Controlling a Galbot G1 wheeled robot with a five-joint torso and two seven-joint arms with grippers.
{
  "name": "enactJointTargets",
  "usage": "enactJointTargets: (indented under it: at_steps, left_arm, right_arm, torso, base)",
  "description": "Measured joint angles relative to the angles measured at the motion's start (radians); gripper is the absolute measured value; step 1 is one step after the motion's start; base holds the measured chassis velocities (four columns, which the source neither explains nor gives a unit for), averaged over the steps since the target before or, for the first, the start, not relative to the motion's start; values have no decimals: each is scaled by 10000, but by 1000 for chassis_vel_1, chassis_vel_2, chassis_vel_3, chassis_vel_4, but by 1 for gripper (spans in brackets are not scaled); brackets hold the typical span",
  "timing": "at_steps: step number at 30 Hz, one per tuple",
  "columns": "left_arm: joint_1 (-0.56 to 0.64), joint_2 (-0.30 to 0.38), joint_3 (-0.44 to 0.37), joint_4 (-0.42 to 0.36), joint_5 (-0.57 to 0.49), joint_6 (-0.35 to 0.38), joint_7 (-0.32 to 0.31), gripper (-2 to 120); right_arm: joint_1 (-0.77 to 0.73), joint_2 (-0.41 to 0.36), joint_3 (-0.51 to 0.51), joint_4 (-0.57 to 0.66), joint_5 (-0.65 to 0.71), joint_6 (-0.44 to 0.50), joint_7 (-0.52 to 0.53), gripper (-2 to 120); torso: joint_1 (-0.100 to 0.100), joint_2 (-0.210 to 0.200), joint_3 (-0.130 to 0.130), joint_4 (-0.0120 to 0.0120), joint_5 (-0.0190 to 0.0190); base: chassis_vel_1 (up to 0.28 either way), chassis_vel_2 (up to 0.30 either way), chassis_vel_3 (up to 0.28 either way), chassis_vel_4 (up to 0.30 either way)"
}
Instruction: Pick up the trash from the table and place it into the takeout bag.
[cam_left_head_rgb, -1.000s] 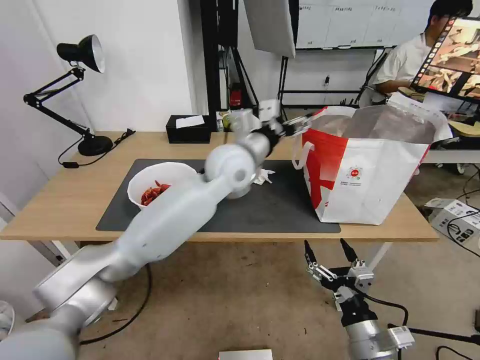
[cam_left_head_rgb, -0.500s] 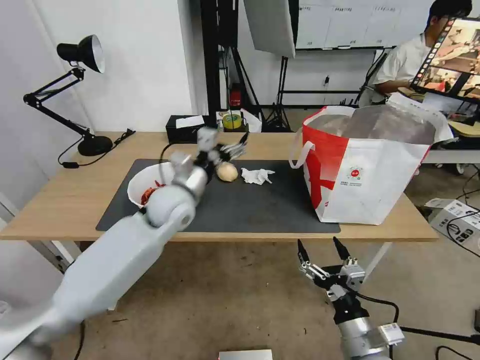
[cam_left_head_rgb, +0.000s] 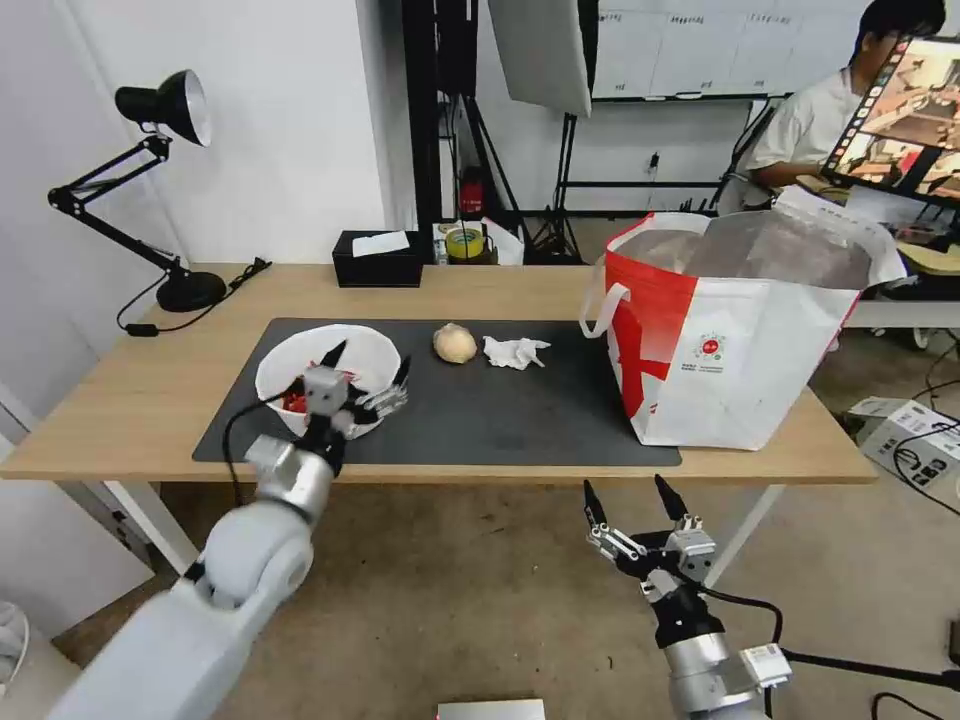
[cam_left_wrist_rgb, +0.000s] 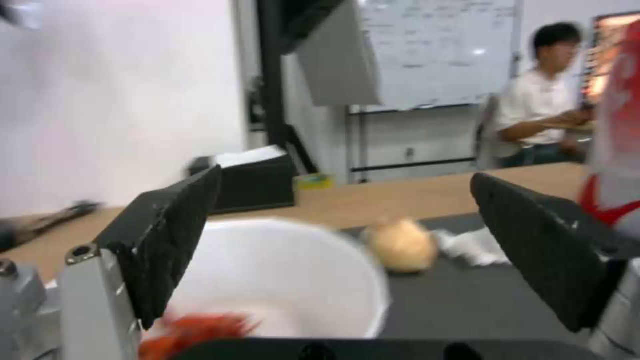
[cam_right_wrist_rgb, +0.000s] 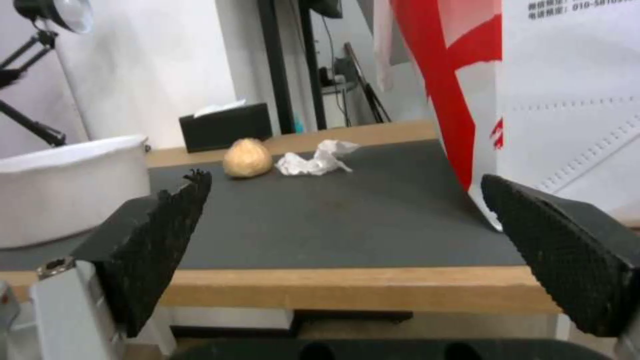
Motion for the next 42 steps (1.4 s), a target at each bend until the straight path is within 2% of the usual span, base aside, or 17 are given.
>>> enactJointTargets:
  at_steps: [1, 4, 5, 8, 9, 11, 17, 22, 42]
  left_arm:
    - [0, 0, 0, 0, 0, 0, 0, 100]
    - [2050, -976, -1514, -507, 1514, -476, 128, 100]
    - [2050, -976, -1514, -507, 1514, -476, 128, 100]
    - [3253, -1547, -2354, -685, 2174, -852, 298, 100]
    - [3253, -1547, -2354, -685, 2174, -852, 298, 100]
    - [3918, -1864, -2788, -559, 2438, -1236, 358, 100]
    - [4550, -2182, -3047, -168, 2494, -1602, 580, 100]
    - [4726, -2202, -2989, 156, 2492, -1950, 889, 100]
    - [4715, -2068, -3027, 144, 2272, -2041, 964, 100]
  right_arm:
    - [0, 0, 0, 0, 0, 0, 0, 100]
    - [-32, 55, -104, -89, -292, 5, 234, 100]
    - [-32, 55, -104, -89, -292, 5, 234, 100]
    - [-38, 145, -237, -176, -477, 12, 466, 100]
    - [-38, 145, -237, -176, -477, 12, 466, 100]
    - [-32, 191, -292, -245, -650, 12, 584, 100]
    - [-155, 220, -60, -297, -816, 13, 525, 100]
    - [-353, 144, 402, -320, -801, 11, -27, 100]
    - [-331, -34, 421, -276, -686, -83, -303, 100]
  torso:
    - [0, 0, 0, 0, 0]
    - [-1, 0, 0, 3, 0]
    - [-1, 0, 0, 3, 0]
    - [-1, 0, 0, 4, 2]
    - [-1, 0, 0, 4, 2]
    - [-1, 0, 0, 3, 0]
    - [0, 0, 1, 3, -1]
    - [0, 0, 1, 1, -1]
    - [1, -2, 1, 2, 0]
  base:
    - [0, 0, 0, 0]
    - [0, 0, 0, 0]
    - [0, 0, 0, 0]
    - [0, 0, 0, 0]
    - [0, 0, 0, 0]
    - [0, 0, 0, 0]
    - [0, 0, 0, 0]
    - [0, 0, 0, 0]
    - [0, 0, 0, 0]
